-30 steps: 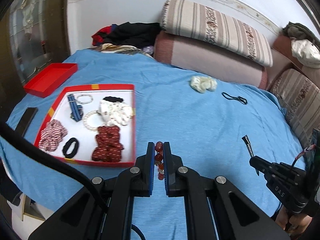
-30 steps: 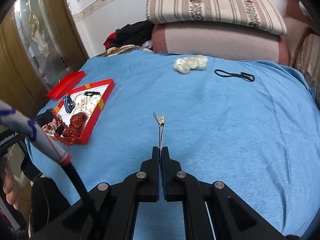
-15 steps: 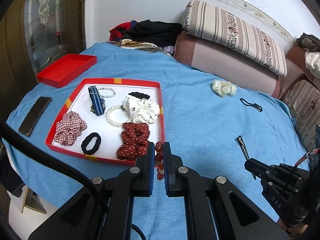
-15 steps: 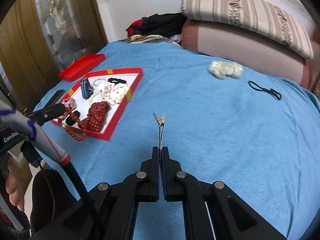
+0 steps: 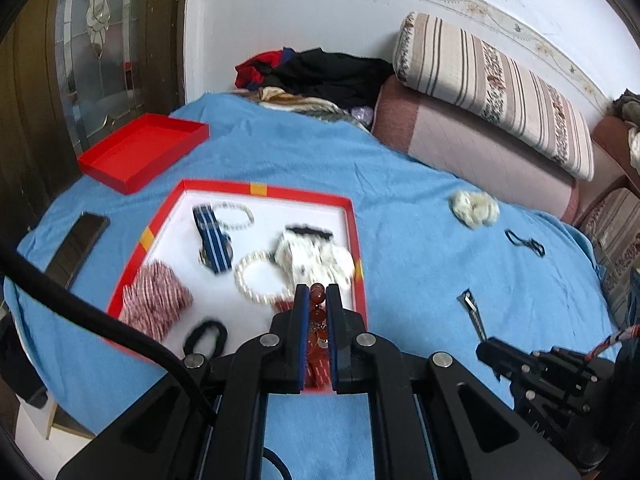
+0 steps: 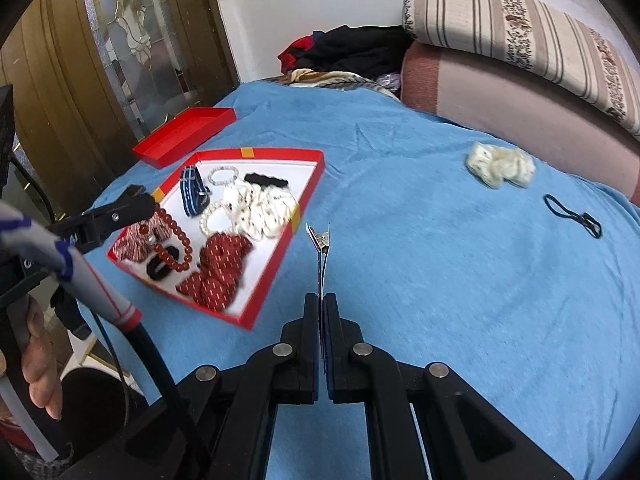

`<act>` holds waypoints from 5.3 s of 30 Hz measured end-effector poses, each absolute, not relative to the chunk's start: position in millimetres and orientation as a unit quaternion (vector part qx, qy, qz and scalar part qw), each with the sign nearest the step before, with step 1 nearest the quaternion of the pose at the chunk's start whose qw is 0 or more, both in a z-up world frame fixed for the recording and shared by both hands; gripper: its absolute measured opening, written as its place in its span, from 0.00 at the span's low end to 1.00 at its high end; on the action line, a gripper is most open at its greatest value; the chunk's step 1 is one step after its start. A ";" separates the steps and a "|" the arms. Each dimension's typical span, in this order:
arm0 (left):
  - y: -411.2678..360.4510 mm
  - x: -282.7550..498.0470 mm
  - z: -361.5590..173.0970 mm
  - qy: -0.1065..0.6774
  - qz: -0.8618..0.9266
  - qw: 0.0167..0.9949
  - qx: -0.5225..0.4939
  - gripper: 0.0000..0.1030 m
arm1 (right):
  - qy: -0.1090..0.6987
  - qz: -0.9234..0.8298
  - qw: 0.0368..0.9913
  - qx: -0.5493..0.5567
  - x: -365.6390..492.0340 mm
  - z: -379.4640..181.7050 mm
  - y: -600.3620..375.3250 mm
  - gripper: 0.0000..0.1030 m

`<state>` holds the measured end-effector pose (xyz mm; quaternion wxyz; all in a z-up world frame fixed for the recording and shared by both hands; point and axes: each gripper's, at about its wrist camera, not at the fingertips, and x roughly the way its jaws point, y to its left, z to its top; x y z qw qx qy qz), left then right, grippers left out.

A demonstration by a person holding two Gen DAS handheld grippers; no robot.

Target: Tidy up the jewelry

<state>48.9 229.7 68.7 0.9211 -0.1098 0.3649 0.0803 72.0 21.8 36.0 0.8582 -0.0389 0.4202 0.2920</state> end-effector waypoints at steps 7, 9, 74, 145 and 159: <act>262.8 89.2 84.3 0.346 0.085 0.927 -0.119 0.07 | 0.409 0.314 0.856 -0.028 96.9 48.3 51.3 0.02; 271.8 102.5 85.8 0.343 0.092 0.928 -0.116 0.07 | 0.405 0.321 0.856 -0.030 102.6 51.1 61.6 0.02; 396.4 90.8 43.6 0.359 -0.021 0.881 -0.307 0.07 | 0.487 0.346 0.799 -0.069 217.5 -27.2 249.8 0.04; 282.8 61.7 66.1 0.309 0.195 0.926 -0.092 0.81 | 0.423 0.223 0.878 -0.029 86.0 17.6 12.6 0.35; 220.5 -34.4 120.3 0.226 0.256 0.937 -0.070 1.00 | 0.392 0.240 0.888 -0.020 26.4 33.6 -9.1 0.42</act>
